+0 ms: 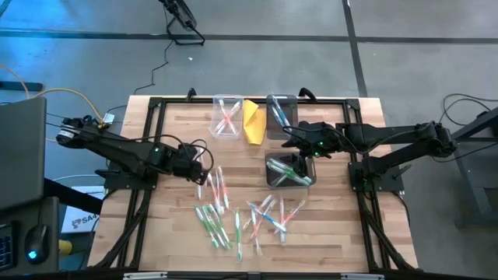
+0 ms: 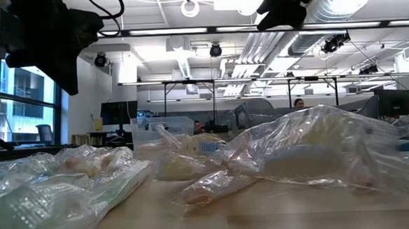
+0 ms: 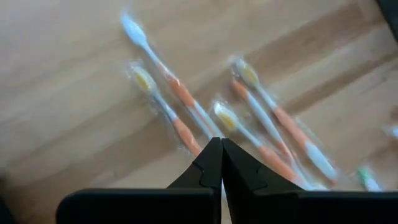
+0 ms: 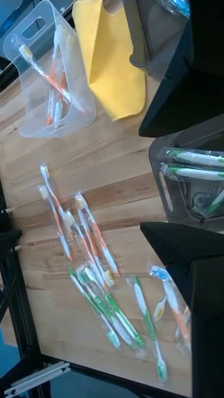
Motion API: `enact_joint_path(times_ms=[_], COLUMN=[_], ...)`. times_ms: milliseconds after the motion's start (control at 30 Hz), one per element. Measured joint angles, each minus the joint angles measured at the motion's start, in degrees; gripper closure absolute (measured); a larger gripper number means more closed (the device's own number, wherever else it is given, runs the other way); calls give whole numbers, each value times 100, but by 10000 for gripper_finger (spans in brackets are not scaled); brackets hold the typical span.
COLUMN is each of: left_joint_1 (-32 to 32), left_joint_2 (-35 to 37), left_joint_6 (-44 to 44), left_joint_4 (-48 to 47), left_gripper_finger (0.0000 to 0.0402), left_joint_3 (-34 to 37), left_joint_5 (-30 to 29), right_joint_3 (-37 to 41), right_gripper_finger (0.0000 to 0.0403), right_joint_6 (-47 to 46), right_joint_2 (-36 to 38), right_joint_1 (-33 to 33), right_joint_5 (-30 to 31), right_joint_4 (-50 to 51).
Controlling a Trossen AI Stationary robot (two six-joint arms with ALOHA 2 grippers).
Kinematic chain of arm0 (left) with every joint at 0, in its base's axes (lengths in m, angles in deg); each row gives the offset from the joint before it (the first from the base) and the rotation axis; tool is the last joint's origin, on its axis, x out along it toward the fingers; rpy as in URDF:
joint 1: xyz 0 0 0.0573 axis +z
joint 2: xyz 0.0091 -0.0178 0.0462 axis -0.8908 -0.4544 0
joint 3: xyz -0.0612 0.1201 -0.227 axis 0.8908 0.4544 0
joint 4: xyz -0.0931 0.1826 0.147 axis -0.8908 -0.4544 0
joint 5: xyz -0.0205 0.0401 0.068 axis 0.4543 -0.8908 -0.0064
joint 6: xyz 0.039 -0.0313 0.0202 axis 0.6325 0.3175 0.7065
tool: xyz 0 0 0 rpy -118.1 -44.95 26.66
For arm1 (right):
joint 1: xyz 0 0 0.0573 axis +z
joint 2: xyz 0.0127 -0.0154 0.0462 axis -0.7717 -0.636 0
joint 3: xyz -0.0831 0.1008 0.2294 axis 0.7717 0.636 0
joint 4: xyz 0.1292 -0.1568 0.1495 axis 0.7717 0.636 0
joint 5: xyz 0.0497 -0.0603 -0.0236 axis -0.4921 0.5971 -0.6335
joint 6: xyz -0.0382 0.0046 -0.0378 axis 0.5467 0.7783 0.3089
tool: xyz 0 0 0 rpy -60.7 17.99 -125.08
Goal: Pick & Place Toothbrushes
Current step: Put the orange toothbrush into the transparent bin
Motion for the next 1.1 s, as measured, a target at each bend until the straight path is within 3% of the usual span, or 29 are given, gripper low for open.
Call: enact_joint_path(times_ms=[67, 167, 433, 567, 800, 1100], left_joint_1=[3, 0, 1, 1, 1, 1], left_joint_2=[-9, -52, -520, -831, -1192, -1243], left_joint_6=[-27, -217, -461, -474, -662, -612], left_joint_4=[-38, -112, -198, -216, -12, 1488], left_gripper_finger=[399, 385, 282, 249, 256, 268], left_joint_3=[0, -2, -2, 83, 392, 809], left_joint_5=[252, 147, 221, 191, 469, 465], right_joint_3=[0, 0, 0, 0, 204, 652], right_gripper_finger=[176, 176, 176, 176, 176, 176], right_joint_6=[17, 9, 12, 11, -14, -199], right_joint_2=[0, 0, 0, 0, -2, -2], right_joint_1=[0, 0, 0, 0, 0, 0], right_joint_5=[0, 0, 0, 0, 0, 14], right_joint_4=[-2, -7, 0, 5, -62, -353])
